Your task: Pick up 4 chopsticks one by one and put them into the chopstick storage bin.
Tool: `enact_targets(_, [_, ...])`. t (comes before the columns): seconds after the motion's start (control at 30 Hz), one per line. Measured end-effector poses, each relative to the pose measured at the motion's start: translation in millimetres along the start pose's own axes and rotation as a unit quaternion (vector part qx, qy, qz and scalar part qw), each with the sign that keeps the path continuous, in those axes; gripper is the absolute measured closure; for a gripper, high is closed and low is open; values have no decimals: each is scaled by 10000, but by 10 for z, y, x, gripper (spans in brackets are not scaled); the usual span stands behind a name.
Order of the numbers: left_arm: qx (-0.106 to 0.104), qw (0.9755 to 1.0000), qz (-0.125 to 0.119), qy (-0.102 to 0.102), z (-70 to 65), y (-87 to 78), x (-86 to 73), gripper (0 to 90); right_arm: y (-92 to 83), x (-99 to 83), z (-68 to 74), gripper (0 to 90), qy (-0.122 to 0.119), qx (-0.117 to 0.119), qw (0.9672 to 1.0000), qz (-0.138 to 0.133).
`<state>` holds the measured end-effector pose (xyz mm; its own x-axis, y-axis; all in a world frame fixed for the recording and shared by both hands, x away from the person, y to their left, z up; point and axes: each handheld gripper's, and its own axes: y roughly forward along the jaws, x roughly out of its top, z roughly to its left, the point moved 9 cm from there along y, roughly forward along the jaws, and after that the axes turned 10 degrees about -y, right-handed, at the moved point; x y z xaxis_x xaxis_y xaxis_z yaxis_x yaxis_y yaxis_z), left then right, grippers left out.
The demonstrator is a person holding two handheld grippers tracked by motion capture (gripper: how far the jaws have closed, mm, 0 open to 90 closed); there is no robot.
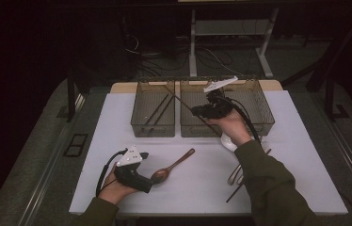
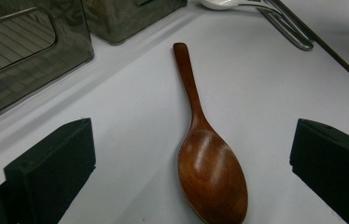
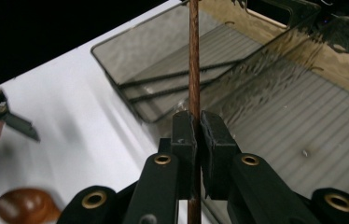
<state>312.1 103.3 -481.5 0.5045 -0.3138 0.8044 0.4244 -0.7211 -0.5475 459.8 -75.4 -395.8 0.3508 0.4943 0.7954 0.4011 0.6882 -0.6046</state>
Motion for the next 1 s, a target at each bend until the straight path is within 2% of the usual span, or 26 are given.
enact_targets(0.13, [-10, 10000, -58, -51, -10, 9, 9, 0, 130, 151, -11, 840, 27, -39, 9999, -96])
enact_targets(0.33, [-12, 10000, -47, -11, -20, 15, 10, 0, 350, 346, -12, 840, 11, -116, 9998, -162])
enact_targets(0.8, [-32, 10000, -29, -1, -38, 14, 15, 0, 850, 613, -14, 840, 201, -144, 9994, -249])
enact_targets(1.0, [-54, 10000, -23, 16, -51, 17, 16, 0, 1045, 743, 35, 840, 139, -132, 9994, -283])
